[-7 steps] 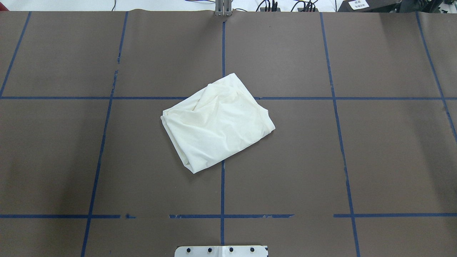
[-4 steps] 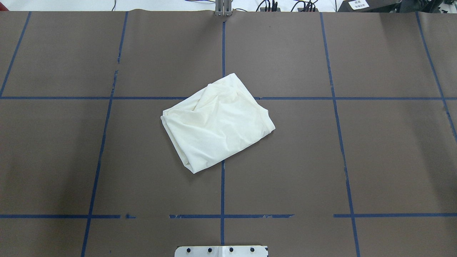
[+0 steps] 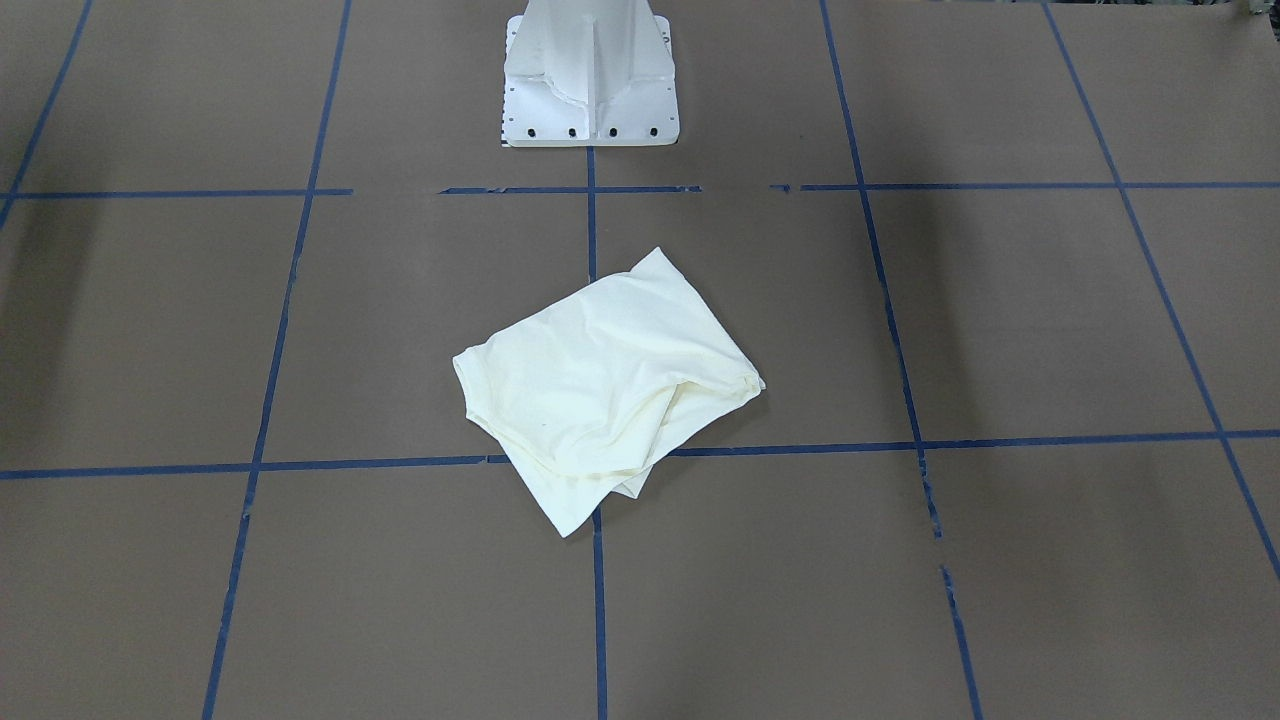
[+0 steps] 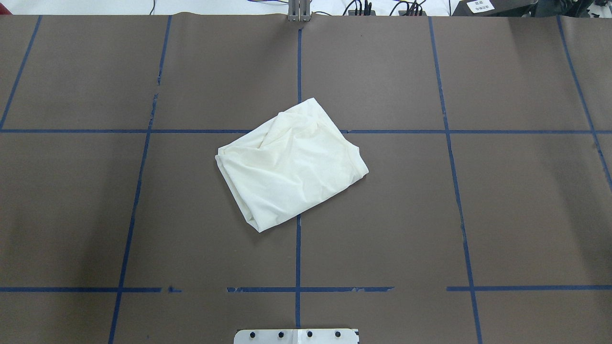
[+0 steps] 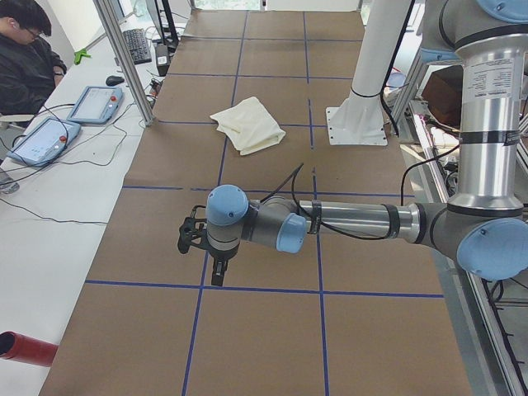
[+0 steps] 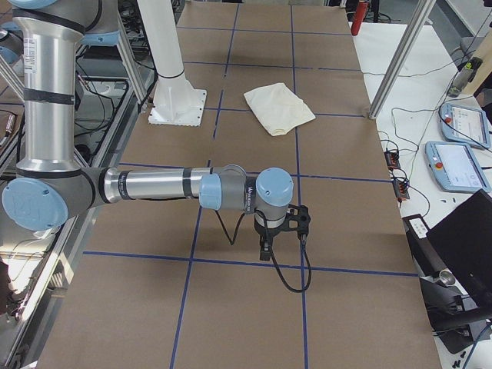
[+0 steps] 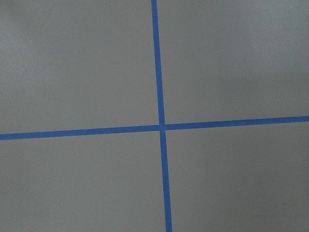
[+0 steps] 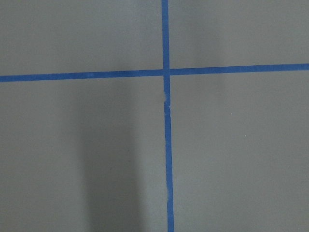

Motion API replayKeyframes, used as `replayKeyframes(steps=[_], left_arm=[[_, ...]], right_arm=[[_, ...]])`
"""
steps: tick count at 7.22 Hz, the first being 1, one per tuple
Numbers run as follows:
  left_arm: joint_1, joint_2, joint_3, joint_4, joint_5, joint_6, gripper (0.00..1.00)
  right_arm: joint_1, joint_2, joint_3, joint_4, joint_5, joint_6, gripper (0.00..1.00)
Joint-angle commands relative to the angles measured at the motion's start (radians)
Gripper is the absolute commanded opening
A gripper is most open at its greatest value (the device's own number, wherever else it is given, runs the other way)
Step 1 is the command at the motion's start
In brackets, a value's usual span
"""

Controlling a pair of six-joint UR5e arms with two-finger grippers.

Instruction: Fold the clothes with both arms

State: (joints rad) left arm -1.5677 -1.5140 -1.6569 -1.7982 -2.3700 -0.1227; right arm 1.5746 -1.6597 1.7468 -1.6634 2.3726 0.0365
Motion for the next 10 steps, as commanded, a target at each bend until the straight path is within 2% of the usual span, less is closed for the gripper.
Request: replayKeyframes(steps=[1, 3, 10], left_arm=[[0.0, 0.0, 0.0, -0.001, 0.0, 0.0, 1.0], [0.0, -0.002, -0.001, -0.003, 0.0, 0.0, 1.0], [0.0, -0.003, -0.001, -0.003, 0.0, 0.0, 1.0]], right_arm=[[-0.001, 0.0, 0.0, 0.008, 0.001, -0.001, 1.0], [-0.001, 0.001, 0.0, 0.043, -0.003, 0.0, 1.0], [-0.001, 0.003, -0.001, 0.048, 0.004, 0.0, 1.0]])
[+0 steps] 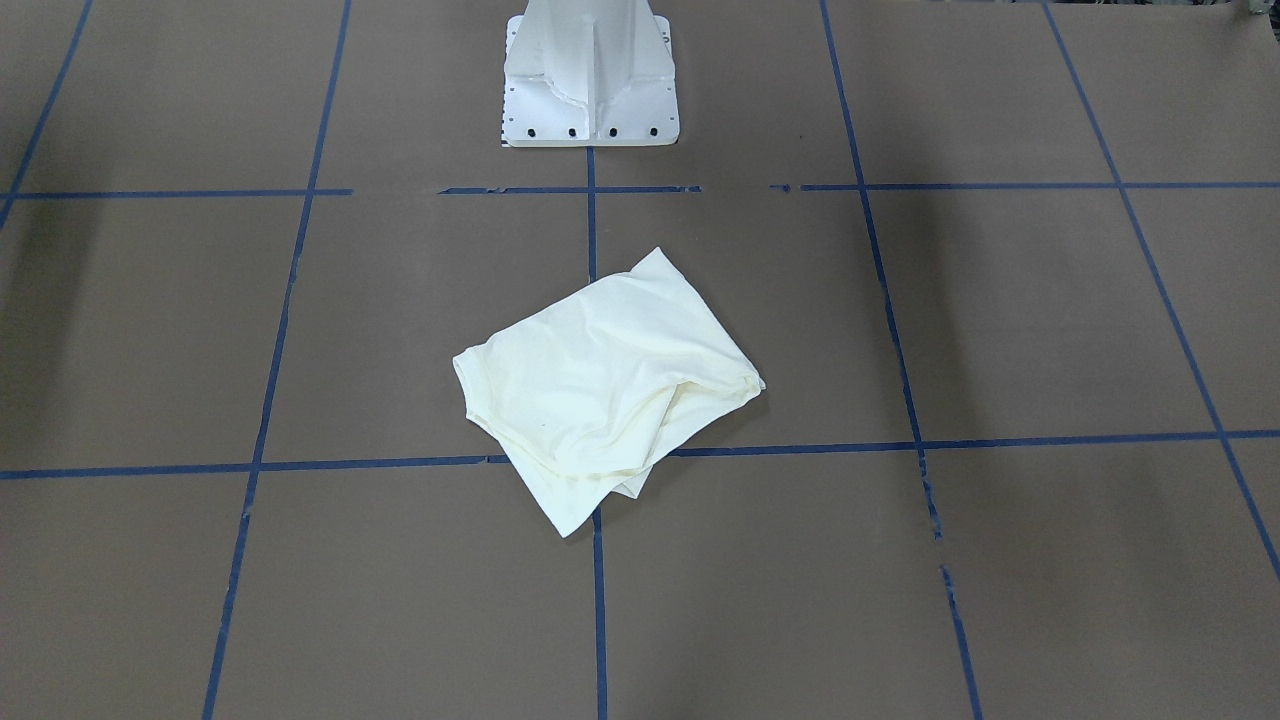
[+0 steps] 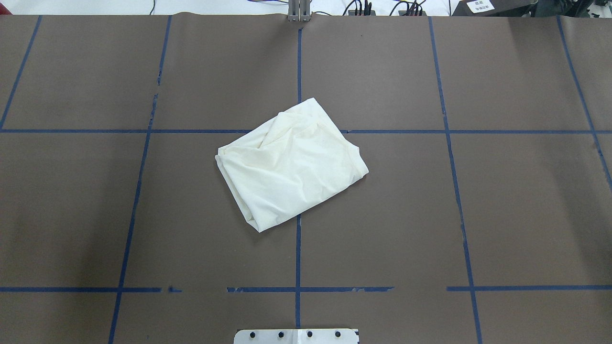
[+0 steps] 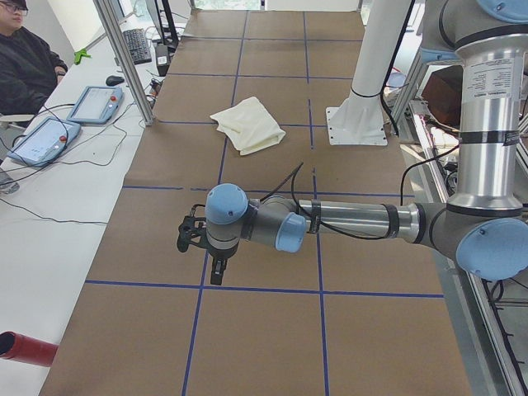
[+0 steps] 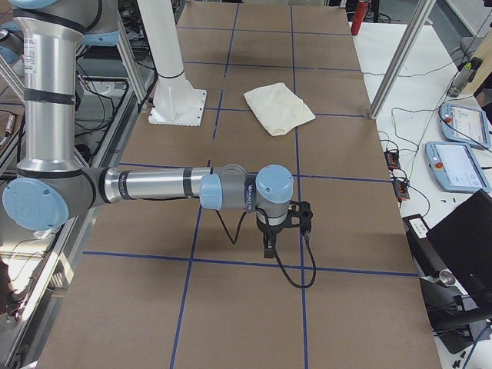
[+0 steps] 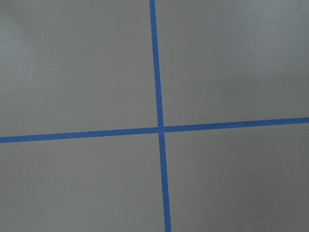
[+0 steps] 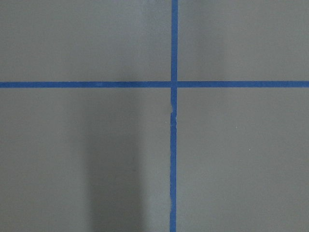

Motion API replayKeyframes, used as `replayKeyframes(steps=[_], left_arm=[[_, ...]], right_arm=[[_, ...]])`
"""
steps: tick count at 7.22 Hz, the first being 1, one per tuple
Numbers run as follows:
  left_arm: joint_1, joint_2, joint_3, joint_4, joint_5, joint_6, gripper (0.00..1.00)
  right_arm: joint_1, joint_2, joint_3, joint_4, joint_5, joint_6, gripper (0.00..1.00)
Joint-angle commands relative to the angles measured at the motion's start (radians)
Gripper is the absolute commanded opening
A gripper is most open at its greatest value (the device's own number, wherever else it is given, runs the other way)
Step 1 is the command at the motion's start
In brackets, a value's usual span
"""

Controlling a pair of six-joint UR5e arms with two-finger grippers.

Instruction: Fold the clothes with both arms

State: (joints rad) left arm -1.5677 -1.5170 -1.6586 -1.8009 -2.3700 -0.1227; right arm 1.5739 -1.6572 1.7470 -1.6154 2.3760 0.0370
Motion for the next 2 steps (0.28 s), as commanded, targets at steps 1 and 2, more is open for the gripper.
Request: replayKeyframes(steps=[1, 2], left_arm=[[0.0, -0.002, 0.0, 0.0, 0.0, -0.002, 1.0], [0.0, 0.0, 0.0, 0.0, 0.0, -0.002, 1.0]], right_arm=[[0.0, 0.001, -0.001, 0.0, 0.0, 0.0, 1.0], [0.0, 0.001, 0.0, 0.0, 0.0, 0.0, 1.0]])
